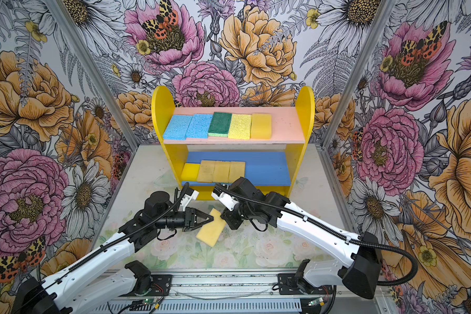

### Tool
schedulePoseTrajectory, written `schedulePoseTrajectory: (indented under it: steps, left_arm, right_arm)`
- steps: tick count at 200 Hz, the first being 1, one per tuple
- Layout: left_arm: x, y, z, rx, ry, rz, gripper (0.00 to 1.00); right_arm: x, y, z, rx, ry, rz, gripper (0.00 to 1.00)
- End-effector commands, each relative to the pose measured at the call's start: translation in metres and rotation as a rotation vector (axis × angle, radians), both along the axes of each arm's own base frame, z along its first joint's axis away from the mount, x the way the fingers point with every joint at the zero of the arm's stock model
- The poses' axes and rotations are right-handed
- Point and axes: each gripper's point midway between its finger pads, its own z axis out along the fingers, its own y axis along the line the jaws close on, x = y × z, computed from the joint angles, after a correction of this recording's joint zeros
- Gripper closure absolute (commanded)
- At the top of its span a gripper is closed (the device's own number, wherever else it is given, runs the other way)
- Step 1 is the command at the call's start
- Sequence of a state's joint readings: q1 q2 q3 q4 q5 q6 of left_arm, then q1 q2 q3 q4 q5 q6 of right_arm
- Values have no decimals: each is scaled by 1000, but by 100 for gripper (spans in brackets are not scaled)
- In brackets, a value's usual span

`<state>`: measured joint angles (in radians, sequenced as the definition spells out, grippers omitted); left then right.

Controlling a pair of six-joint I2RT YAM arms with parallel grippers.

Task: Place and organize the cleaning sponges onto the shelf
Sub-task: 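Carry the orange-edged sponge upright toward the shelf with both grippers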

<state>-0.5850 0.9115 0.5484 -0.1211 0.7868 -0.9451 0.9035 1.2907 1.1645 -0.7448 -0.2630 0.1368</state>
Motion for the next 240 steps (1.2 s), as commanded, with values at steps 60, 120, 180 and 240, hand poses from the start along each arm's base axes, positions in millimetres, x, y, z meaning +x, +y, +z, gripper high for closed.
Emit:
schedulePoseTrajectory:
  steps: [60, 120, 180, 240]
  left_arm:
    - [18, 6, 2, -18, -24, 104, 85]
    - [66, 58, 32, -124, -159, 603, 84]
    - [64, 72, 50, -194, -236, 700, 84]
    - [58, 66, 53, -212, -236, 655, 83]
  right_arm:
    - [24, -11, 43, 104, -5, -232, 53]
    - [16, -13, 58, 434, 304, -553, 41]
    - [-8, 16, 52, 468, 355, -504, 38]
    - [-5, 40, 45, 456, 353, -468, 39]
